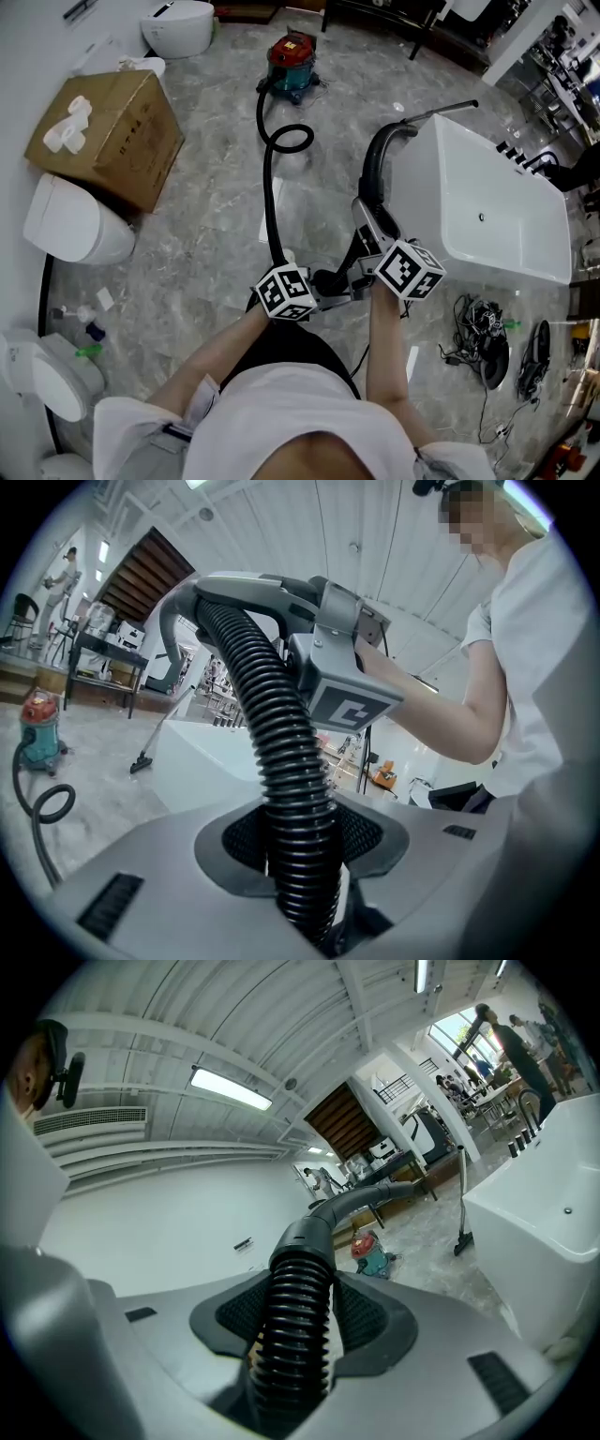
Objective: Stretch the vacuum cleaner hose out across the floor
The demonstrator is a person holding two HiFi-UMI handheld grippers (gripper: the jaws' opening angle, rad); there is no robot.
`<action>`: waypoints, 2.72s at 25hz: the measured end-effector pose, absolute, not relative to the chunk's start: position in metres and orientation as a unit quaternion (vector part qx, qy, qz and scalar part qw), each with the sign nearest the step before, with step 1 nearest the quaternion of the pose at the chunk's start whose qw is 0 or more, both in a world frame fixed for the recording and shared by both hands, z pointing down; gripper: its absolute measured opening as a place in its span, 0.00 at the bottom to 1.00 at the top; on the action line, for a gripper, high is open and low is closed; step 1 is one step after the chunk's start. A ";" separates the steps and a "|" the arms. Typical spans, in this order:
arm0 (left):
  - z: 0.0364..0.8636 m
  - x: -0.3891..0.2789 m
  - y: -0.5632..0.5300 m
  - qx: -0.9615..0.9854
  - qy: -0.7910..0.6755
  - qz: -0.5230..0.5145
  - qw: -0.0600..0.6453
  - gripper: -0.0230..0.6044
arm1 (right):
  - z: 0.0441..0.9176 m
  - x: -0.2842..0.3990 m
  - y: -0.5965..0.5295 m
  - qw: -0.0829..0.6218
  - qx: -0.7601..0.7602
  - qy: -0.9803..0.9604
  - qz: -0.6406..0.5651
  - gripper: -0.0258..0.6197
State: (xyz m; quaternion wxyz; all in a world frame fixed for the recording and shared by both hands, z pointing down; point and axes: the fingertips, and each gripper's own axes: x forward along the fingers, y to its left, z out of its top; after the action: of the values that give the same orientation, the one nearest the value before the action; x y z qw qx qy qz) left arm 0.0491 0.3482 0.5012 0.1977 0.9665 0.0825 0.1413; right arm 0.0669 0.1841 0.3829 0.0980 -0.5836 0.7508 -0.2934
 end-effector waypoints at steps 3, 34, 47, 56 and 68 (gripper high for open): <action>0.503 0.044 0.366 0.967 0.082 0.141 0.194 0.30 | 0.383 0.059 0.203 0.096 -0.582 0.754 -0.290 0.36; 0.489 -0.064 0.430 0.976 0.093 0.160 0.115 0.30 | 0.359 -0.030 0.285 0.139 -0.601 0.732 -0.290 0.36; 0.481 -0.092 0.410 0.985 0.097 0.129 0.059 0.35 | 0.326 -0.035 0.318 0.239 -0.603 0.701 -0.296 0.35; 0.473 -0.089 0.391 0.994 0.025 0.107 0.022 0.40 | 0.304 -0.039 0.328 0.250 -0.566 0.729 -0.292 0.35; 0.418 -0.075 0.337 0.993 -0.096 0.056 -0.033 0.51 | 0.255 -0.014 0.345 0.279 -0.561 0.741 -0.241 0.34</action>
State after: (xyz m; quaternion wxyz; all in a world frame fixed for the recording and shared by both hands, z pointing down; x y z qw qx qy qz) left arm -0.0755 0.3374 0.4177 -0.0334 0.9932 -0.0965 0.0560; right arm -0.0136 0.3453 0.2553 0.2795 -0.5612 0.7409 -0.2409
